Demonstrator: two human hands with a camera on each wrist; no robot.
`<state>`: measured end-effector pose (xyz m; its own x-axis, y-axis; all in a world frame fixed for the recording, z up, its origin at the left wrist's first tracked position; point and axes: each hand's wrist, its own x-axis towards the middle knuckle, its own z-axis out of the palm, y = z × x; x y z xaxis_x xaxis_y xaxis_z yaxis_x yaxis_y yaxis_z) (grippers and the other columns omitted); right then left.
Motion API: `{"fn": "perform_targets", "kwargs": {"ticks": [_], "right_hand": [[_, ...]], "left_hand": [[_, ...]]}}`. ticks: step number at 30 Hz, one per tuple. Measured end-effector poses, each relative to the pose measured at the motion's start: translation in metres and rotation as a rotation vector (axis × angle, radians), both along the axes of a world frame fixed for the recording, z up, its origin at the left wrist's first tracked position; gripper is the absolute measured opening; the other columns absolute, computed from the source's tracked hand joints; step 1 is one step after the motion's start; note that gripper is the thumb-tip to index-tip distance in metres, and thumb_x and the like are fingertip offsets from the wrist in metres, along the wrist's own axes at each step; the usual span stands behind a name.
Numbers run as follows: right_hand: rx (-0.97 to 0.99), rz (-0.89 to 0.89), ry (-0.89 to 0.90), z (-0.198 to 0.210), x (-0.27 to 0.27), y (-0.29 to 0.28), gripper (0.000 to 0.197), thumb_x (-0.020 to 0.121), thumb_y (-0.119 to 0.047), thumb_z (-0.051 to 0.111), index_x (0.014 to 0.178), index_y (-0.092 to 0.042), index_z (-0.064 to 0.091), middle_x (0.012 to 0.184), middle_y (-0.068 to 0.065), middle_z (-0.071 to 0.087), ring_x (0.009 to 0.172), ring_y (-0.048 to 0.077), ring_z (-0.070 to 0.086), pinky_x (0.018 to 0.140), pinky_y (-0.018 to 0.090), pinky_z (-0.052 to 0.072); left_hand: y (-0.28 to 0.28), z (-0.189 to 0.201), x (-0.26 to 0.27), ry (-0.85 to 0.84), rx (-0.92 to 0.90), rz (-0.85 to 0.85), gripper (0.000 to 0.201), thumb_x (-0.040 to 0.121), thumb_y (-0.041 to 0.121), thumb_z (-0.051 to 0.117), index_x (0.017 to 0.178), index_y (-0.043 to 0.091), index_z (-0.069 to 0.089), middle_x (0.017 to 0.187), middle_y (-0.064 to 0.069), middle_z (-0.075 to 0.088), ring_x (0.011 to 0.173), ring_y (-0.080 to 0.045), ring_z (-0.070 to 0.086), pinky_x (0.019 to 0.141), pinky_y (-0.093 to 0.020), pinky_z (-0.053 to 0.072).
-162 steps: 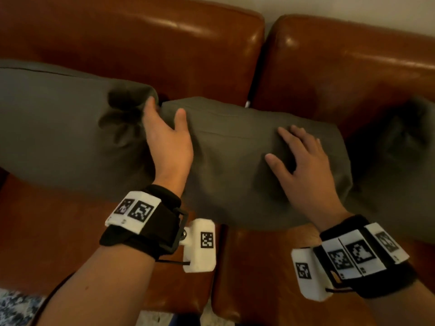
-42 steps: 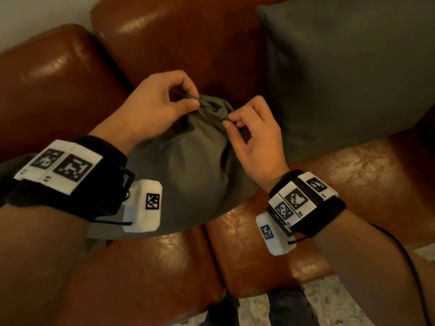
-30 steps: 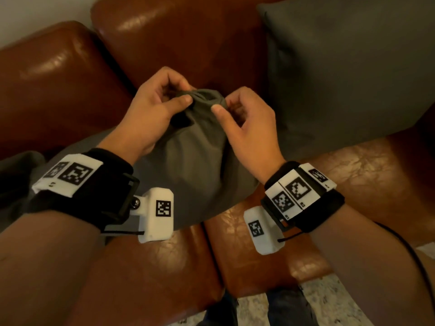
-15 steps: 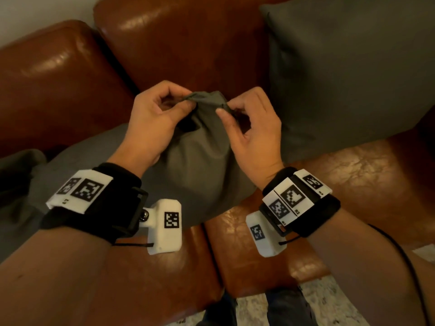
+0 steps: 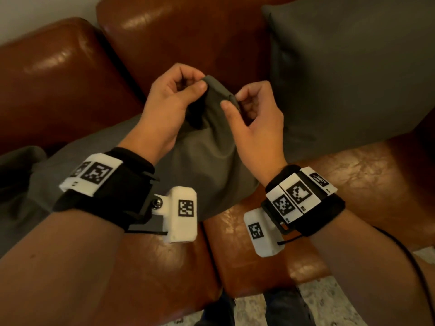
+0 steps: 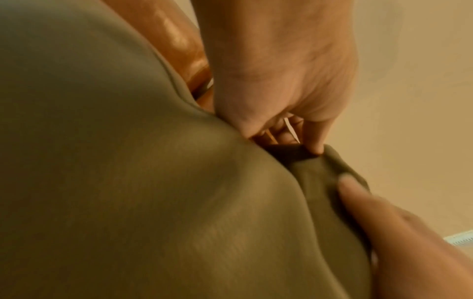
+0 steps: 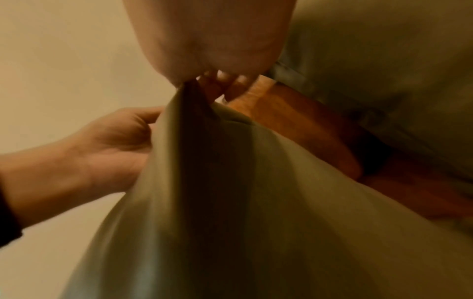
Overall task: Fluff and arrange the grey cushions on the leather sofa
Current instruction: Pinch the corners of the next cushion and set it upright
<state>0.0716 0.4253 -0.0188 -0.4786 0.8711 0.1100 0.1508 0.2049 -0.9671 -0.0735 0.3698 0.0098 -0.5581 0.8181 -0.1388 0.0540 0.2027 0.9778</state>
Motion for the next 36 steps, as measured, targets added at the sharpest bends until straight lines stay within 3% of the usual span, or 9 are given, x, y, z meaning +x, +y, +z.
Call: {"fn": "perform_targets", "kwargs": {"ticks": [5, 8, 15, 21, 26, 29, 32, 34, 36], "right_hand": [[-0.162, -0.074, -0.043, 0.002, -0.011, 0.015, 0.014, 0.095, -0.025, 0.060, 0.083, -0.017, 0.060, 0.071, -0.008, 0.058, 0.066, -0.003, 0.054, 0.065, 0.019, 0.046], [-0.338, -0.190, 0.003, -0.002, -0.012, 0.023, 0.022, 0.095, -0.031, 0.059, 0.080, -0.017, 0.059, 0.077, 0.001, 0.062, 0.074, 0.012, 0.060, 0.080, 0.043, 0.054], [-0.531, -0.186, -0.020, -0.007, -0.016, 0.023, 0.041, 0.092, -0.035, 0.063, 0.099, 0.006, 0.065, 0.102, 0.026, 0.068, 0.097, 0.037, 0.065, 0.088, 0.054, 0.053], [-0.579, 0.027, -0.017, -0.002, -0.012, 0.023, 0.013, 0.095, -0.027, 0.060, 0.098, -0.018, 0.069, 0.107, 0.006, 0.073, 0.102, 0.018, 0.069, 0.096, 0.042, 0.054], [-0.701, -0.183, -0.043, -0.002, -0.011, 0.033, 0.020, 0.099, -0.039, 0.050, 0.091, -0.025, 0.062, 0.096, -0.006, 0.069, 0.094, 0.010, 0.066, 0.094, 0.035, 0.054], [-0.180, -0.307, -0.177, 0.006, -0.013, 0.027, 0.029, 0.095, -0.039, 0.052, 0.114, -0.017, 0.058, 0.115, -0.001, 0.060, 0.108, 0.013, 0.058, 0.101, 0.037, 0.047], [0.532, 0.127, -0.253, 0.026, -0.033, -0.007, 0.039, 0.097, -0.028, 0.051, 0.133, -0.012, 0.052, 0.137, 0.006, 0.051, 0.131, 0.019, 0.045, 0.113, 0.030, 0.034], [0.618, 0.495, -0.453, 0.025, -0.055, -0.031, 0.045, 0.100, -0.034, 0.045, 0.142, -0.017, 0.047, 0.151, 0.008, 0.042, 0.144, 0.022, 0.032, 0.119, 0.037, 0.020], [0.583, 0.592, -0.711, 0.007, -0.069, -0.036, 0.053, 0.102, -0.044, 0.036, 0.151, -0.023, 0.034, 0.159, 0.008, 0.030, 0.149, 0.023, 0.020, 0.121, 0.043, 0.008]], "left_hand": [[0.006, 0.000, 0.010, 0.319, -0.053, 0.038, 0.016, 0.096, 0.018, 0.051, 0.106, 0.021, 0.062, 0.102, 0.006, 0.062, 0.097, -0.003, 0.057, 0.089, -0.019, 0.046], [-0.009, -0.007, 0.009, 0.673, -0.200, -0.006, 0.033, 0.096, 0.027, 0.049, 0.127, 0.018, 0.057, 0.122, 0.000, 0.054, 0.115, -0.009, 0.051, 0.104, -0.029, 0.040], [-0.053, -0.025, 0.007, 1.068, -0.510, -0.089, 0.056, 0.100, 0.049, 0.028, 0.141, 0.016, 0.046, 0.141, -0.007, 0.049, 0.132, -0.026, 0.043, 0.115, -0.046, 0.026], [-0.076, -0.027, -0.001, 1.121, -0.547, -0.044, 0.058, 0.101, 0.050, 0.025, 0.139, 0.014, 0.048, 0.141, -0.009, 0.050, 0.134, -0.026, 0.042, 0.115, -0.043, 0.025], [-0.109, -0.028, -0.004, 1.148, -0.601, 0.078, 0.055, 0.101, 0.049, 0.028, 0.140, 0.015, 0.047, 0.144, -0.010, 0.047, 0.140, -0.027, 0.035, 0.118, -0.046, 0.019], [-0.135, -0.032, -0.005, 1.080, -0.662, 0.158, 0.059, 0.100, 0.051, 0.024, 0.146, 0.017, 0.039, 0.151, -0.011, 0.039, 0.143, -0.028, 0.029, 0.118, -0.049, 0.017], [-0.136, -0.033, -0.002, 1.059, -0.637, 0.146, 0.061, 0.099, 0.052, 0.022, 0.148, 0.018, 0.036, 0.153, -0.008, 0.037, 0.144, -0.027, 0.028, 0.119, -0.048, 0.017], [-0.127, -0.033, -0.002, 1.074, -0.599, 0.132, 0.058, 0.100, 0.049, 0.024, 0.147, 0.018, 0.039, 0.152, -0.006, 0.040, 0.143, -0.025, 0.030, 0.118, -0.047, 0.018], [-0.121, -0.034, -0.009, 1.089, -0.582, 0.089, 0.056, 0.101, 0.046, 0.025, 0.146, 0.017, 0.039, 0.152, -0.006, 0.041, 0.143, -0.025, 0.032, 0.118, -0.046, 0.019]]}}
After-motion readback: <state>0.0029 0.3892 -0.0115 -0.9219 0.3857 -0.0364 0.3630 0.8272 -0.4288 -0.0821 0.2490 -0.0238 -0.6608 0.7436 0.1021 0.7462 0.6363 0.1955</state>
